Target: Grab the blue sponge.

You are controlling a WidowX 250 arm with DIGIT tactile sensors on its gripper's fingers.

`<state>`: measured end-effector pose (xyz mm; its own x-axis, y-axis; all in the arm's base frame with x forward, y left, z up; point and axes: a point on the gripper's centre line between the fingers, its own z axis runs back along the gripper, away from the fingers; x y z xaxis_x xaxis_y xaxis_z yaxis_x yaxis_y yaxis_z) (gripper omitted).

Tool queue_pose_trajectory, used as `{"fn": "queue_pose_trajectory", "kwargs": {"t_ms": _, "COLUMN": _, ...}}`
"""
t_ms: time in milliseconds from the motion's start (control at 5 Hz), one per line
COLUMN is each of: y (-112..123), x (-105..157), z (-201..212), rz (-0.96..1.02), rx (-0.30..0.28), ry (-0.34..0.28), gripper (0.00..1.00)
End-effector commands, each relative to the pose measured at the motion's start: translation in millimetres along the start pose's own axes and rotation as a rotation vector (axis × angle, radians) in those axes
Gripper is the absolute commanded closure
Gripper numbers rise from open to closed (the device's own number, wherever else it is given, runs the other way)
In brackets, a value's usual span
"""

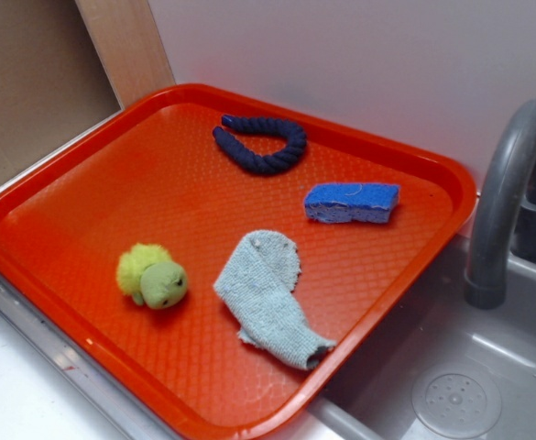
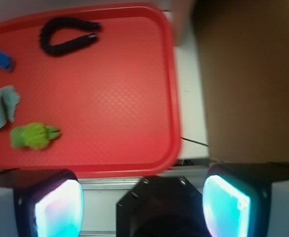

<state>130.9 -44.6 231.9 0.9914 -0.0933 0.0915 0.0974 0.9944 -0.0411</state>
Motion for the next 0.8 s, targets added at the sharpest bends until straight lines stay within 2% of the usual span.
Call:
{"fn": "queue_pose_trajectory", "kwargs": {"t_ms": 0, "y": -54.5, "x": 36.3, "z": -3.5, "rz": -0.256, "rx": 0.013, "ry": -0.095, "gripper": 0.00}}
{"fn": "queue_pose_trajectory", "kwargs": {"t_ms": 200, "y": -88.9, "x": 55.2, "z": -18.1, "rz": -0.396, "rx": 0.028, "ry": -0.170, "gripper": 0.00}}
{"fn": "queue_pose_trajectory", "kwargs": {"t_ms": 400, "y": -117.5, "x": 76.4, "z": -34.3, "rz": -0.494, "rx": 0.067, "ry": -0.209, "gripper": 0.00}}
{"fn": "queue_pose_trajectory", "kwargs": {"t_ms": 600, "y": -147.9, "x": 99.6, "z": -50.5, "rz": -0.603, "rx": 0.072, "ry": -0.254, "gripper": 0.00}}
